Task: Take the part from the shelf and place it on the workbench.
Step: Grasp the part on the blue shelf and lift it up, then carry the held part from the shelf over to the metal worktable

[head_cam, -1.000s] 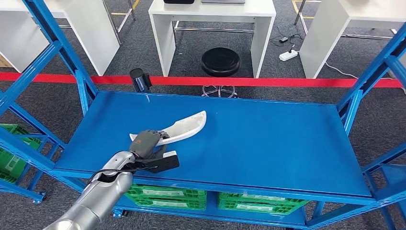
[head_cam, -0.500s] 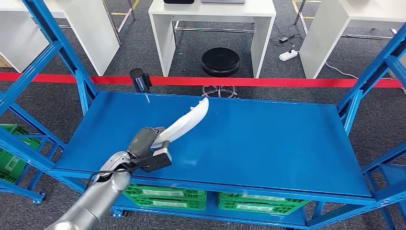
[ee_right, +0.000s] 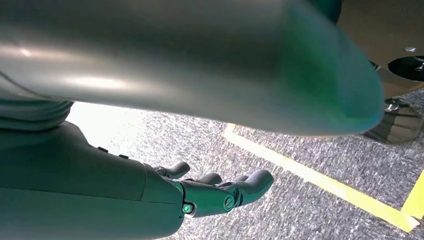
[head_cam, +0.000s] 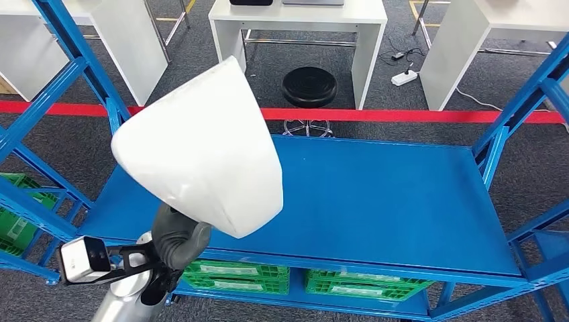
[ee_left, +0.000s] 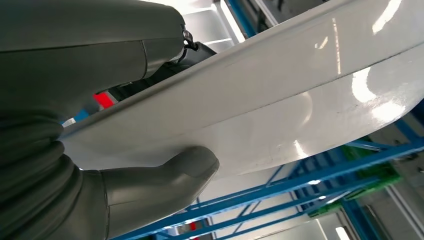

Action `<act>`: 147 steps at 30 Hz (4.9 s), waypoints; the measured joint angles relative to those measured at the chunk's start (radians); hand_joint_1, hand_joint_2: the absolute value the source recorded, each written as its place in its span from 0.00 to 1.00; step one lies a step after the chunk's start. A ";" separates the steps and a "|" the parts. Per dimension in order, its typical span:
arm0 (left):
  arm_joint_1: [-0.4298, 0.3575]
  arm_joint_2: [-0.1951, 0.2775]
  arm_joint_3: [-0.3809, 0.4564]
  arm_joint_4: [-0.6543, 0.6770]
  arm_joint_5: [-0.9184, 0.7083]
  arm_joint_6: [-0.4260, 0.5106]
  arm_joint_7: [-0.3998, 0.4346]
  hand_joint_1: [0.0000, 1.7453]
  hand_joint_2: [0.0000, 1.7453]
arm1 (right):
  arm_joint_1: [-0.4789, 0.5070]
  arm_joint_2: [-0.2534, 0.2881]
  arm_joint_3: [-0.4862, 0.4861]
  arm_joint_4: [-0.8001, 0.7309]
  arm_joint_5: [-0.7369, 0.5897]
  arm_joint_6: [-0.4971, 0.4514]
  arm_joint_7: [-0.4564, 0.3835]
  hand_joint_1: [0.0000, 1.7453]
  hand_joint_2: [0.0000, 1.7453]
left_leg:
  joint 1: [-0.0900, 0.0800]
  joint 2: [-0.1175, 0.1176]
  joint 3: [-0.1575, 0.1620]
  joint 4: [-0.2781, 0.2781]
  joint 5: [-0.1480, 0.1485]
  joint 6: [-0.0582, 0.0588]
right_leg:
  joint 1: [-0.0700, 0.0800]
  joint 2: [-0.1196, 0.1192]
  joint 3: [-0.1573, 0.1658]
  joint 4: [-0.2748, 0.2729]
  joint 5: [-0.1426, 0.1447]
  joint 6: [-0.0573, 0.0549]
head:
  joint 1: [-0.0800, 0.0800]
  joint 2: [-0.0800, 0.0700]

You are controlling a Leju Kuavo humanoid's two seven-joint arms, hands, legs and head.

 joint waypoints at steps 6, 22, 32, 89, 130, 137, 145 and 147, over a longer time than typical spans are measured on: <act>0.020 -0.007 -0.021 -0.113 -0.018 -0.010 0.002 1.00 1.00 | -0.001 0.000 0.000 0.000 0.002 0.000 0.003 0.00 0.00 | 0.000 0.000 0.001 0.000 0.000 0.000 | 0.000 0.000 0.002 0.000 0.000 0.000 | 0.000 0.000; 0.066 0.012 -0.078 -0.162 -0.048 0.004 0.007 1.00 1.00 | -0.005 0.007 0.000 0.003 0.024 0.002 0.023 0.00 0.00 | 0.009 0.009 0.002 -0.025 0.030 0.027 | -0.010 -0.001 -0.086 0.233 -0.136 0.036 | 0.008 0.000; 0.058 0.027 -0.089 -0.161 -0.033 0.006 0.012 1.00 1.00 | -0.013 0.013 0.002 0.004 0.030 0.002 0.023 0.00 0.00 | 0.022 0.003 -0.040 0.027 0.025 -0.036 | -0.025 0.008 0.024 0.027 -0.040 0.004 | 0.010 0.000; -0.069 0.001 -0.124 -0.097 -0.023 0.000 0.005 1.00 1.00 | -0.023 -0.052 0.006 0.004 -0.009 0.014 -0.053 0.00 0.00 | -0.010 0.017 -0.113 0.019 0.098 0.034 | -0.001 -0.002 0.084 0.041 -0.066 0.019 | -0.001 0.000; -0.090 0.023 -0.128 -0.061 -0.068 0.007 0.003 1.00 1.00 | -0.023 -0.041 -0.082 0.008 -0.071 0.021 0.038 0.00 0.00 | 0.006 -0.003 -0.157 0.282 -0.099 -0.021 | -0.009 -0.050 0.036 -0.034 0.001 -0.015 | -0.015 0.000; -0.104 0.028 -0.130 -0.056 -0.070 0.010 0.002 1.00 1.00 | -0.025 -0.040 -0.082 0.008 -0.073 0.021 0.040 0.00 0.00 | 0.003 0.054 -0.036 0.014 0.025 0.005 | -0.003 -0.116 0.036 -0.014 -0.012 0.016 | -0.016 0.000; -0.111 0.036 -0.137 -0.054 -0.083 0.020 0.008 1.00 1.00 | -0.023 -0.034 -0.082 0.012 -0.077 0.023 0.076 0.00 0.00 | 0.005 -0.036 -0.056 0.013 0.047 0.037 | -0.011 -0.012 -0.095 0.277 -0.156 0.037 | -0.005 0.000; -0.120 0.037 -0.140 -0.054 -0.074 0.016 0.019 1.00 1.00 | -0.022 -0.030 -0.082 0.012 -0.085 0.023 0.084 0.00 0.00 | 0.005 -0.066 -0.058 0.017 0.050 0.034 | -0.012 -0.003 -0.064 0.211 -0.102 0.031 | -0.004 0.000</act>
